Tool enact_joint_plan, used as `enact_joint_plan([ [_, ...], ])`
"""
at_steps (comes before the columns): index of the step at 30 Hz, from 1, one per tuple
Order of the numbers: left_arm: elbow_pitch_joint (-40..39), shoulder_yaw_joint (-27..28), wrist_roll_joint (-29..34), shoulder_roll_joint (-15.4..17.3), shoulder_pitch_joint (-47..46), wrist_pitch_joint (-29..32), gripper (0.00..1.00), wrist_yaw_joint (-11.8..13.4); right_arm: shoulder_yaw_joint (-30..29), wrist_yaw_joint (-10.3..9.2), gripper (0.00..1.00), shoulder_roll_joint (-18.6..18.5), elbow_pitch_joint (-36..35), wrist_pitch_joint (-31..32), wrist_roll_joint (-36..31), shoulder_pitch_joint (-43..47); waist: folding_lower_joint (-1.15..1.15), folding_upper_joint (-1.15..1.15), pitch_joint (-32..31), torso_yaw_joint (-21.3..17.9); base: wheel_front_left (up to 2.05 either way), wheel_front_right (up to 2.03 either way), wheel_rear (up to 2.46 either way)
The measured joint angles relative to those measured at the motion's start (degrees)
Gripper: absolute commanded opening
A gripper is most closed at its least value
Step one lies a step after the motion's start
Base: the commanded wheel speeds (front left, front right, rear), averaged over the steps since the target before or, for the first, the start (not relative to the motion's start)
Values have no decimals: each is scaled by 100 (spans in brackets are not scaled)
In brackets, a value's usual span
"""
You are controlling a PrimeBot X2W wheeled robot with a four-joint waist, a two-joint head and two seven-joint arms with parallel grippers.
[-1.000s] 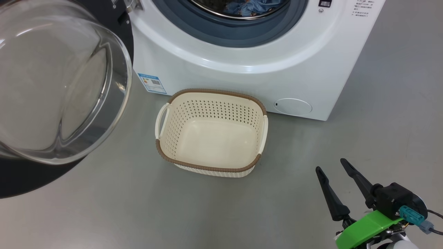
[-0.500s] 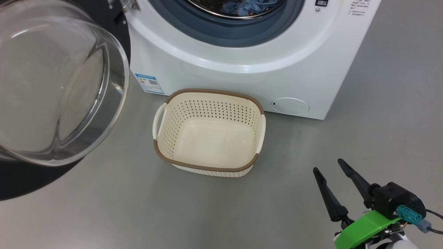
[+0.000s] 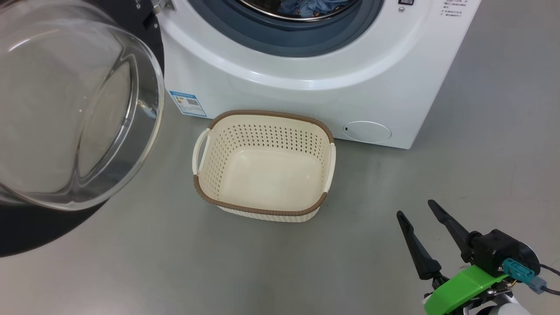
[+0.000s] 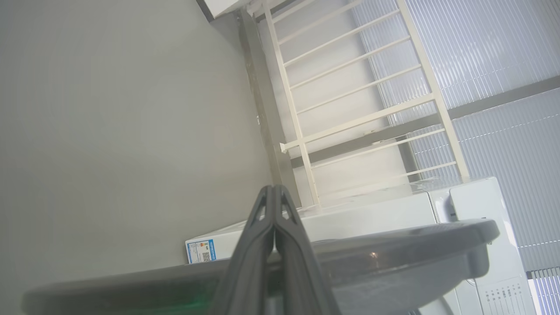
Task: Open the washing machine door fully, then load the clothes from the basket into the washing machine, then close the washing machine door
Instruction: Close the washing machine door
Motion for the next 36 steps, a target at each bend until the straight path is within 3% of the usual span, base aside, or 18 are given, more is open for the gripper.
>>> enact_joint_plan([
  [13,-506,-121,-366,-45,238,977,0,60,10,0,100,1,8,8,38,-1,0,0,6,34,0,0,0],
  [26,-1229,-176,-1092,-375,466,2049,0,96,45,0,100,66,131,-37,52,-14,0,0,-25,-33,0,0,0],
  [36,-2001,-264,-1457,-588,795,2821,0,442,53,0,100,141,294,-158,63,-57,0,0,-48,-178,0,0,0],
])
